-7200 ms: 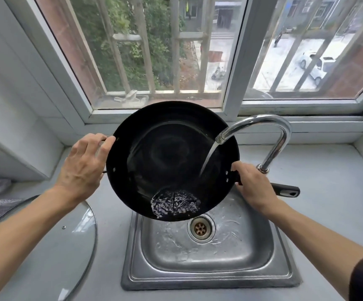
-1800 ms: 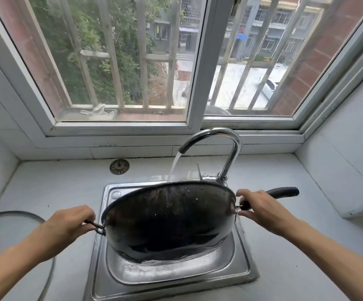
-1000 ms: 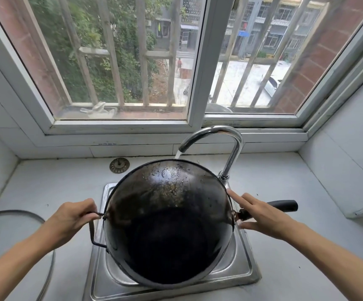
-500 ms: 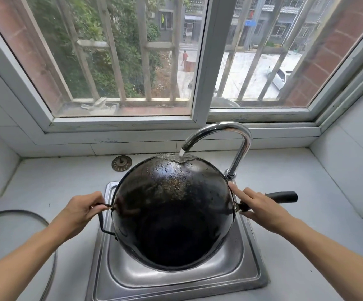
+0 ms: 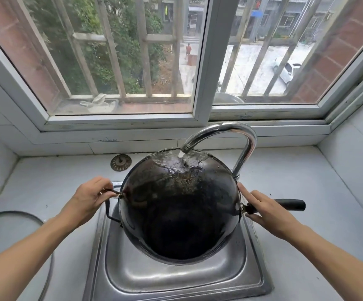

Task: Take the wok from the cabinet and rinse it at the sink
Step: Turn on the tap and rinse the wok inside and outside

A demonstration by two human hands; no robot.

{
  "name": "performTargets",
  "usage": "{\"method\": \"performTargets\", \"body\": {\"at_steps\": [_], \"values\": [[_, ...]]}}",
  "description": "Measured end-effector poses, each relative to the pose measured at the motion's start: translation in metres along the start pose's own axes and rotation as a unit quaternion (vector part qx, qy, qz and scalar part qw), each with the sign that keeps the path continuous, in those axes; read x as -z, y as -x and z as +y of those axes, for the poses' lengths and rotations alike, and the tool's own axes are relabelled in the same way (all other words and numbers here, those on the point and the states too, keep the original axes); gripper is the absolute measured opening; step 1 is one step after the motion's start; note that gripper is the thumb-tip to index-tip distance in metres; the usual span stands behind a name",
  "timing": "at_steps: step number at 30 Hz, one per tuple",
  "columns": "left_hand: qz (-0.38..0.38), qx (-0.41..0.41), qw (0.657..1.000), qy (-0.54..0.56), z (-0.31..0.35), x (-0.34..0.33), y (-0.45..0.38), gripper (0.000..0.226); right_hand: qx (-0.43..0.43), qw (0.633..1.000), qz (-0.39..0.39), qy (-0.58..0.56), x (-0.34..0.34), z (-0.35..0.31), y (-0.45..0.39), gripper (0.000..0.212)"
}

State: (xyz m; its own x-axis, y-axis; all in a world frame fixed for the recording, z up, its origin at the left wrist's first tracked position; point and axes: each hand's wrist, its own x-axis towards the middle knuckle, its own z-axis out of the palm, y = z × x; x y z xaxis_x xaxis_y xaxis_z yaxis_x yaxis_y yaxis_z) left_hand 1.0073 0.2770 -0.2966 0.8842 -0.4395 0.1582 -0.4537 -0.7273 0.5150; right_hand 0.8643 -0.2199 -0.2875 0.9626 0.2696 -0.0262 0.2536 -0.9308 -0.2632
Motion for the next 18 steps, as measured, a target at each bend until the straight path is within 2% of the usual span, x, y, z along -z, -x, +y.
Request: {"method": "performTargets", "body": {"at_steps": [5,18], "values": [[-0.002,0.017,1.000,0.014,0.007,-0.002,-0.011,0.010,-0.010,1.000,0.008,-0.025,-0.004,0.006,0.005,0.104],[-0.017,-0.024,0.999,0.024,0.032,-0.004,-0.038,0.011,-0.069,0.994,0.014,-0.079,-0.024,0.013,0.037,0.103]]}}
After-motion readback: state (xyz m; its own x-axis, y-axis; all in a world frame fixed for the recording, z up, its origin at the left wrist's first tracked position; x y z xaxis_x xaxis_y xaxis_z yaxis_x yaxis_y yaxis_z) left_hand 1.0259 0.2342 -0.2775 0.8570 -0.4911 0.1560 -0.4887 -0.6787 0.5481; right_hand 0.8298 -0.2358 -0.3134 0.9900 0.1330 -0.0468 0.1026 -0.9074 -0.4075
